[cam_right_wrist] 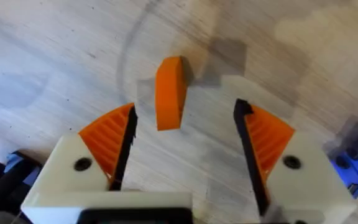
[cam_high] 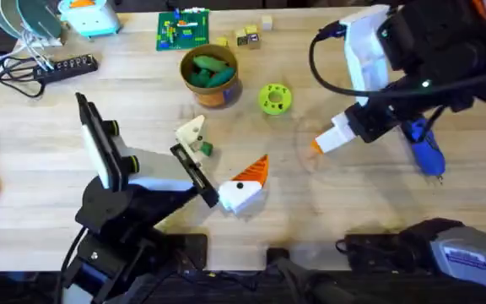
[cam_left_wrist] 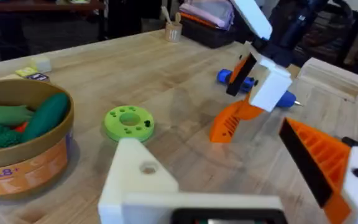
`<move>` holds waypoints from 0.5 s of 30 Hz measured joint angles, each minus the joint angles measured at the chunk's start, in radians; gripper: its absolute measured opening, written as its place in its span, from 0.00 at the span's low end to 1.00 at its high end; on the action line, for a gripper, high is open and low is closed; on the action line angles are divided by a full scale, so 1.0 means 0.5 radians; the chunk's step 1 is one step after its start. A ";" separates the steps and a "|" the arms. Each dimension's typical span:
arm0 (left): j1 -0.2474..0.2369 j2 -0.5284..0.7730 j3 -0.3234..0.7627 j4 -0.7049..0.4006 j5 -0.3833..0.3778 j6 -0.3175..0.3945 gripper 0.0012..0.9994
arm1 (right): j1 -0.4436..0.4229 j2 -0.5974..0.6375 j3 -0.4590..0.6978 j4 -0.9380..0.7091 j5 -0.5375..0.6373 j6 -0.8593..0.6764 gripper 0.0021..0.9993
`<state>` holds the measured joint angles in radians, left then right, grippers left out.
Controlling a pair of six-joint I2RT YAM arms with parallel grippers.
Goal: Pick up the gripper from the table and insert it into the empty holder that is missing its gripper. Then pick up a screw, insert it into the mounting hole, and use the screwdriver to tighten it. Finally, clean up the table by picking up the vegetable and placing it into the bucket.
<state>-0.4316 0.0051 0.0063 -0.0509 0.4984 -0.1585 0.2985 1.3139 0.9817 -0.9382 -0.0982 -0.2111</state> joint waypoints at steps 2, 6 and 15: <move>0.000 0.001 0.000 0.000 0.000 0.000 0.99 | 0.026 0.037 0.000 0.017 0.001 -0.011 0.93; 0.000 0.001 0.000 0.000 0.000 0.000 0.99 | 0.063 0.116 0.000 0.038 0.010 -0.015 0.89; 0.000 0.000 0.000 0.000 0.000 0.000 0.99 | 0.075 0.189 0.000 0.032 0.035 -0.028 0.68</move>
<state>-0.4316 0.0051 0.0063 -0.0509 0.4985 -0.1585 0.3357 1.4086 0.9817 -0.9225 -0.0808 -0.2249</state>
